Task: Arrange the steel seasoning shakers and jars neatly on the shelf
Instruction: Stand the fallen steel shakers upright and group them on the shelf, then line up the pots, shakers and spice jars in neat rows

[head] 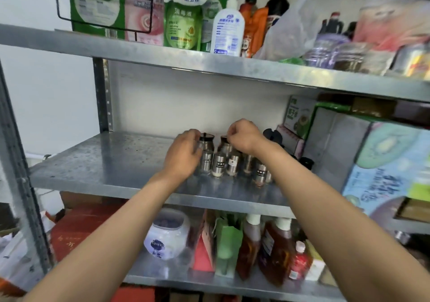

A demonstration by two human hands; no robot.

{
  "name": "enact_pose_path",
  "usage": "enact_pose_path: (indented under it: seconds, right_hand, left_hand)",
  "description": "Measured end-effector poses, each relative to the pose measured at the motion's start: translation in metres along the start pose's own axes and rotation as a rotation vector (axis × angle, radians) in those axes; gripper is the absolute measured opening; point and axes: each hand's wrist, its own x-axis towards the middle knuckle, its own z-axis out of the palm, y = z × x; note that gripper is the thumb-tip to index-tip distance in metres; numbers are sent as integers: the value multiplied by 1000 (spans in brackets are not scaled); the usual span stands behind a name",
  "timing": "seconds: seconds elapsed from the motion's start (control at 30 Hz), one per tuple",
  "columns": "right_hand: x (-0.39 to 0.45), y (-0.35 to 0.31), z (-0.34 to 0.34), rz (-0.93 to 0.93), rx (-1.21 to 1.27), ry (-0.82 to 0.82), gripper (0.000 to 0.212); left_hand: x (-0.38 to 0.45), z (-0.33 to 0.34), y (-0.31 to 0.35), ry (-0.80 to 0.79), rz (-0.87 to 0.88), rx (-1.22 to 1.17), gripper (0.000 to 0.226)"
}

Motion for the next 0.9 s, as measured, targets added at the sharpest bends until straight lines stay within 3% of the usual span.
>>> enact_pose_path:
  seconds: [0.37, 0.7, 0.9]
  right_hand:
    - [-56, 73, -63, 156, -26, 158, 20]
    - [-13, 139, -69, 261, 251, 273, 27]
    - [19, 162, -57, 273, 207, 257, 28]
  left_hand:
    - [8, 29, 88, -183, 144, -98, 39]
    - [63, 92, 110, -344, 183, -69, 36]
    - [101, 138, 107, -468, 243, 56, 38]
